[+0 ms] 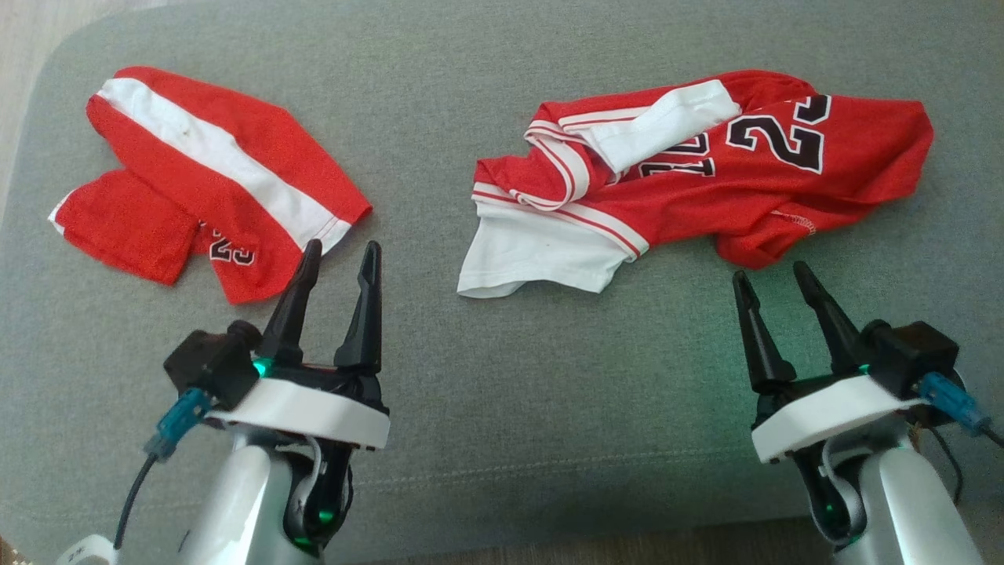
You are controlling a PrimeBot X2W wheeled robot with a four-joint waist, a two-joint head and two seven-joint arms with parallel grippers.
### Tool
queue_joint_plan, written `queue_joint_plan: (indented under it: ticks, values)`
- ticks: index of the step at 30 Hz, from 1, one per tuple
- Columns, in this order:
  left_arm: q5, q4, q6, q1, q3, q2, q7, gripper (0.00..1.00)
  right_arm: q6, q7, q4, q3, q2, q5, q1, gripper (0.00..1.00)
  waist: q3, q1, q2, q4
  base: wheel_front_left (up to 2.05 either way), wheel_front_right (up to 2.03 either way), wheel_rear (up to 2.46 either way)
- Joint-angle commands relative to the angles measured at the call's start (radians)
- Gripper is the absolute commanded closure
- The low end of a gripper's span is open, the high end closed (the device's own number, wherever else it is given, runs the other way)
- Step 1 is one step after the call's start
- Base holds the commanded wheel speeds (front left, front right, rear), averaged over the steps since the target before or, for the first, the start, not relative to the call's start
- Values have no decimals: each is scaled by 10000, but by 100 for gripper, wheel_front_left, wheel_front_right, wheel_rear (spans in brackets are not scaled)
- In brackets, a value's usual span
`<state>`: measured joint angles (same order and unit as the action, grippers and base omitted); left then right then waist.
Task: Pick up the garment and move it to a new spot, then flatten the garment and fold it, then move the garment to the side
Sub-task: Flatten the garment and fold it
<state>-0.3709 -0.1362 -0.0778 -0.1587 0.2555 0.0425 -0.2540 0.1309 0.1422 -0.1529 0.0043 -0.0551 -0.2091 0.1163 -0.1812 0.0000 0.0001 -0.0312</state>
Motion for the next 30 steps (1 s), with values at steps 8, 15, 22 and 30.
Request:
queue_joint_plan:
  ticks: [8,15,22,30]
  values:
    - [92,325,52,-268,-206,77,-78,0,-2,-103,-392,-302,48,455,873,0,-251,0,-1,235,0,0,0]
    - [151,264,-35,-504,-69,77,-78,0,-2,-224,-1769,-245,48,587,1841,0,-752,0,-1,701,0,0,0]
    - [107,214,-59,-657,-65,77,-78,0,-2,-431,-3530,-1512,48,1582,2633,0,-973,0,-1,1128,0,0,0]
    - [73,229,-49,-686,-67,77,-78,0,-2,-196,-4800,-2254,49,2057,3180,0,-1085,0,-1,1247,0,0,0]
